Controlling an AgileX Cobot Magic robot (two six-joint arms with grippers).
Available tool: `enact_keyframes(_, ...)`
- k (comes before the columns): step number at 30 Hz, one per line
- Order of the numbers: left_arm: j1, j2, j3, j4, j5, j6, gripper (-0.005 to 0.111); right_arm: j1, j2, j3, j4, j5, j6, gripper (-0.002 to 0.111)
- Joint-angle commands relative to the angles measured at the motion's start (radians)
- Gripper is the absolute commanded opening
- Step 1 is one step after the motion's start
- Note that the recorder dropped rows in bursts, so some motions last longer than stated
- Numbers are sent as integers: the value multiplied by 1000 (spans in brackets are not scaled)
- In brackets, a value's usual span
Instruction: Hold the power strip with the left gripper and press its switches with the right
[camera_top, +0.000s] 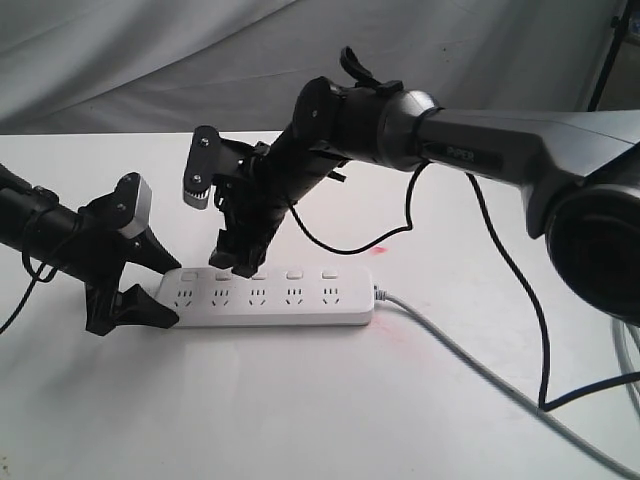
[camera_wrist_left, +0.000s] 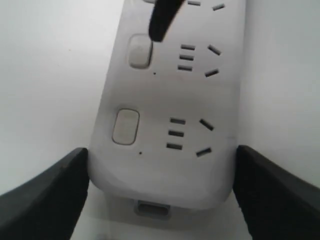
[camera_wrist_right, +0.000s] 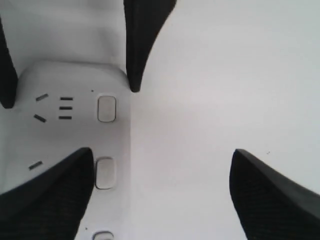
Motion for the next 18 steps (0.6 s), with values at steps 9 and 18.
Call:
enact_keyframes(9,-4,1,-6,-17,1,2,0,-11,-7,5,48,-15,-18,69)
enact_keyframes(18,-4,1,-6,-17,1,2,0,-11,28,5,66,-30,-30,69)
